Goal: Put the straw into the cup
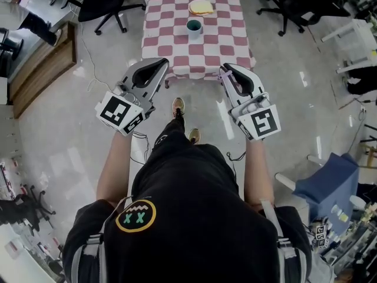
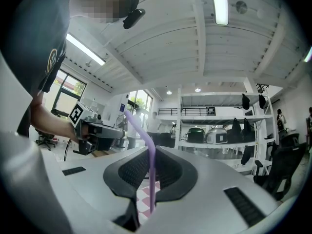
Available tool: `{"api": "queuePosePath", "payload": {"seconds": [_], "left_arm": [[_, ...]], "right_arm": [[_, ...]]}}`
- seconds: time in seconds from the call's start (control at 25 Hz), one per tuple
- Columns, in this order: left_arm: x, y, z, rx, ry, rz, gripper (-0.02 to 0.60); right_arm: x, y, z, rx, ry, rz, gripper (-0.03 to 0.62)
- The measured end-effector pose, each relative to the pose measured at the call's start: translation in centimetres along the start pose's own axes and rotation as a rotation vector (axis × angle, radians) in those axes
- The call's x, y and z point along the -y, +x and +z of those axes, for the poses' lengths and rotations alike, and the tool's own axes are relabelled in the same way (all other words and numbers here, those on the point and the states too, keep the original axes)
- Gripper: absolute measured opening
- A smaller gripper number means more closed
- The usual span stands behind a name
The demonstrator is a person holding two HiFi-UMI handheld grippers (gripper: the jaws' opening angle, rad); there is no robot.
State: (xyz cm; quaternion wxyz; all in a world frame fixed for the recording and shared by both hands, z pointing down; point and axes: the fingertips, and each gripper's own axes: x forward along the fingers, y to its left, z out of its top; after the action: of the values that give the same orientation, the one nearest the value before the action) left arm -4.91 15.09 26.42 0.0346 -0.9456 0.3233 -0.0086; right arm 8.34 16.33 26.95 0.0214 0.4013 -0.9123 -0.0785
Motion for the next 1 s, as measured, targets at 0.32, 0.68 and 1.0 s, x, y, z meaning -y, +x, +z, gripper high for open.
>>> {"api": "queuePosePath", "payload": {"seconds": [0.32,0.68,1.0], "left_arm": [[-0.8,1.3,-0.4,0.005,-0.001,-0.010,0.020],[-4.0,3.7,-1.1,0.010,-0.001,-0.031,0.020],[-8.4,7.2,-2.4,0.012,-0.016,-0.036,0.020]], "right_arm": [[1.0,1.0,-0.4,0.003,-0.005,-0.006,0.052],[3.0,4.2,-1.5,-0.008,-0.010,-0.010,0.052],[6.3,8.6,-2.8,-0.023,-0.012,-0.013,0.052]]}}
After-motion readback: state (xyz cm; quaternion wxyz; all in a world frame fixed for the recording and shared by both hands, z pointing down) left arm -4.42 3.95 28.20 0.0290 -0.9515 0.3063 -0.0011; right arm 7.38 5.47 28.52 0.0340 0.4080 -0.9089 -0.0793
